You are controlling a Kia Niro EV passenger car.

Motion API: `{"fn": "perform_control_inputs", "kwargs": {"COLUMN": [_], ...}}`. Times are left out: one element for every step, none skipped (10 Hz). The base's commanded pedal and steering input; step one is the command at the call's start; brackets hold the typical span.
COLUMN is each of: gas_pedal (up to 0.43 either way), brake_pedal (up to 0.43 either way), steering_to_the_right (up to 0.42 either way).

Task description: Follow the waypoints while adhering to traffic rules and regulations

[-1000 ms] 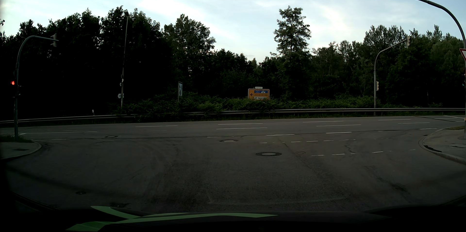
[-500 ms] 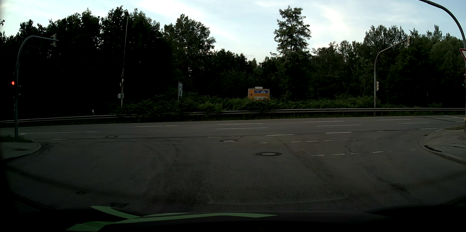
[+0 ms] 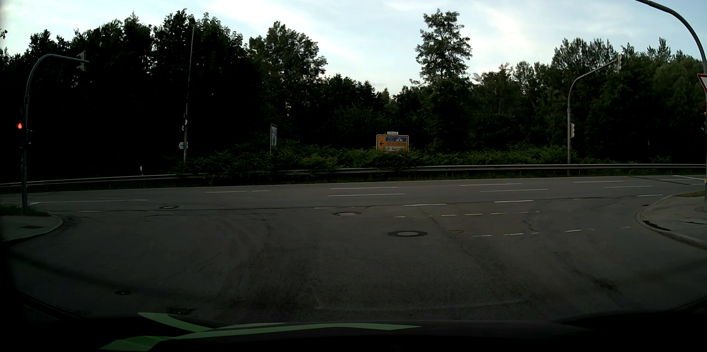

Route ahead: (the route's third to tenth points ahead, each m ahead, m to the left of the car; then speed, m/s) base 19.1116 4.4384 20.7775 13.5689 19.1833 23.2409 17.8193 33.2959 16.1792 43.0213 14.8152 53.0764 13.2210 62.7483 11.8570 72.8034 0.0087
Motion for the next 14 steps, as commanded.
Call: {"fn": "perform_control_inputs", "kwargs": {"gas_pedal": [0.0, 0.0, 0.0, 0.0, 0.0, 0.0, 0.0, 0.0, 0.0, 0.0, 0.0, 0.0, 0.0, 0.0], "brake_pedal": [0.311, 0.311, 0.317, 0.311, 0.311, 0.317, 0.311, 0.311, 0.317, 0.317, 0.311, 0.317, 0.317, 0.311], "steering_to_the_right": [-0.002, -0.002, -0.002, -0.003, -0.002, -0.002, -0.002, -0.003, -0.002, -0.003, -0.003, -0.002, -0.003, -0.002]}}
